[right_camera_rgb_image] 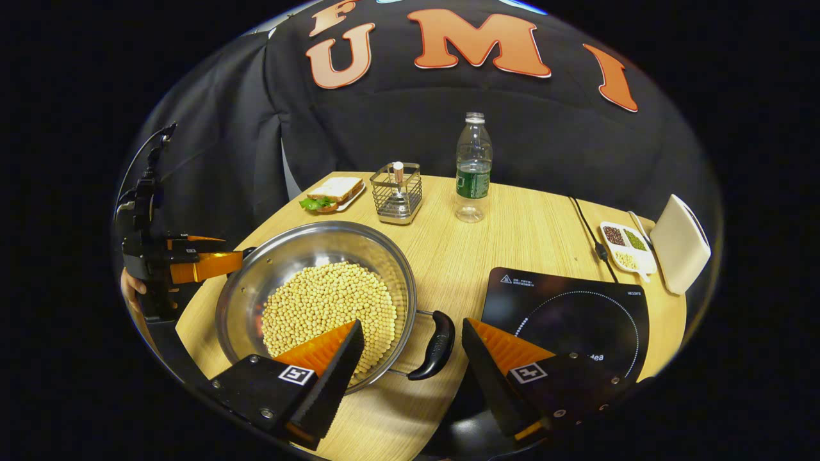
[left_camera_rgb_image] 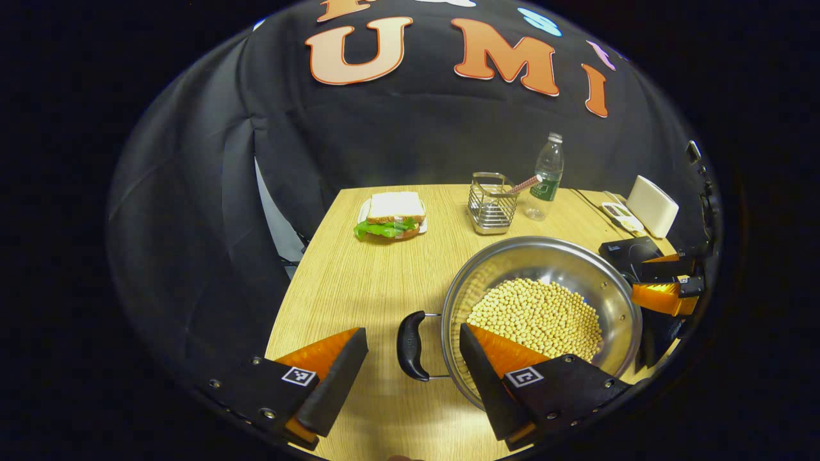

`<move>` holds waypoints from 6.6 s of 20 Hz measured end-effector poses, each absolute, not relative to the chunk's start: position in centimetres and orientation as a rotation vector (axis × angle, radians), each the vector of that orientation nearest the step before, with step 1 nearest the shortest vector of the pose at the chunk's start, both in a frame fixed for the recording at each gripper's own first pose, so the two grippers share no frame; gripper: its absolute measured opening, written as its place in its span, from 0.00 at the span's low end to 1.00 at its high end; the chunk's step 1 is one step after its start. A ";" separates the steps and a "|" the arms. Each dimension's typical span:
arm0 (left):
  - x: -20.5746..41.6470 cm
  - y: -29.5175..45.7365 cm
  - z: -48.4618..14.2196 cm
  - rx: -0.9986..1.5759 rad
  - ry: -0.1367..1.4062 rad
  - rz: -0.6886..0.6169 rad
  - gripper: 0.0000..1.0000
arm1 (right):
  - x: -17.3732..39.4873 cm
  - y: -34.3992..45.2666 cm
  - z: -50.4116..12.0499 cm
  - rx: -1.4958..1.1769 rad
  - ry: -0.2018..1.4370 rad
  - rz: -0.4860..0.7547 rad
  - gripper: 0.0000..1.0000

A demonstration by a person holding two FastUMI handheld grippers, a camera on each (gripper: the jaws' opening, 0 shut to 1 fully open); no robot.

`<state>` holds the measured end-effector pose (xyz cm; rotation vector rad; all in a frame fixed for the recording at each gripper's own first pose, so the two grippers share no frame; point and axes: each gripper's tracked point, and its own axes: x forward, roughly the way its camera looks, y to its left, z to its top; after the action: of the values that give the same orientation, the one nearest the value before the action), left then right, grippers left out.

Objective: First push the handle of the pot to place it horizontally, then grasp the pot with both hands and set it on the induction cooktop.

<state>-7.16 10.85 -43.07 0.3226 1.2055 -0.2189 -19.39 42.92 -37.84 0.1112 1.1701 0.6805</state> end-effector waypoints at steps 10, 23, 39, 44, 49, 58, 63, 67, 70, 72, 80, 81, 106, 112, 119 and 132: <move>-8.0 11.9 -47.2 0.283 1.245 -0.183 0.92 | -20.2 44.1 -41.2 0.051 1.233 0.600 0.92; -9.4 10.7 -49.9 0.183 1.270 -0.184 0.70 | -20.2 44.0 -43.0 0.070 1.267 0.551 0.70; -9.8 10.2 -49.6 0.204 1.256 -0.106 0.65 | -19.6 43.4 -42.5 0.054 1.283 0.559 0.55; -9.0 9.3 -44.9 0.226 1.177 -0.100 0.60 | -18.2 42.5 -40.1 0.086 1.216 0.570 0.54; -8.4 6.8 -40.2 0.257 1.119 -0.112 0.55 | -16.9 40.0 -37.8 0.116 1.177 0.572 0.54; -7.1 -2.5 -37.7 0.276 1.069 -0.172 0.59 | -13.5 32.5 -34.8 0.119 1.137 0.543 0.54; -7.8 -7.9 -38.0 0.286 1.082 -0.208 0.59 | -12.8 27.2 -34.7 0.100 1.148 0.508 0.54; -7.8 -12.2 -37.7 0.290 1.064 -0.241 0.59 | -11.7 23.4 -34.7 0.104 1.146 0.474 0.54; -7.9 -15.4 -37.5 0.294 1.049 -0.267 0.59 | -11.1 20.7 -34.7 0.106 1.148 0.449 0.54; -7.9 -17.2 -37.7 0.295 1.040 -0.284 0.59 | -10.7 19.1 -34.7 0.106 1.147 0.430 0.54; -8.1 -21.6 -38.7 0.299 1.040 -0.324 0.59 | -9.5 15.2 -35.8 0.121 1.150 0.388 0.54; -8.2 -21.8 -39.2 0.301 1.044 -0.327 0.59 | -9.6 15.0 -36.2 0.118 1.157 0.386 0.54; -12.0 -24.1 -51.2 0.285 1.243 -0.331 0.60 | -9.9 13.2 -39.7 0.079 1.324 0.343 0.54; -12.9 -23.9 -51.6 0.209 1.273 -0.344 0.56 | -9.6 13.0 -39.1 0.066 1.293 0.344 0.55; -13.8 -22.4 -50.4 0.289 1.271 -0.404 0.89 | -9.4 12.2 -38.6 0.085 1.277 0.400 0.73; -7.0 -20.1 -29.4 0.225 0.780 -0.264 0.89 | -3.1 7.7 -21.6 0.071 0.799 0.365 0.94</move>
<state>-6.99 -20.06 -29.36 0.2255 0.7798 -0.2644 -3.08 7.68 -21.55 0.0714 0.7988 0.3652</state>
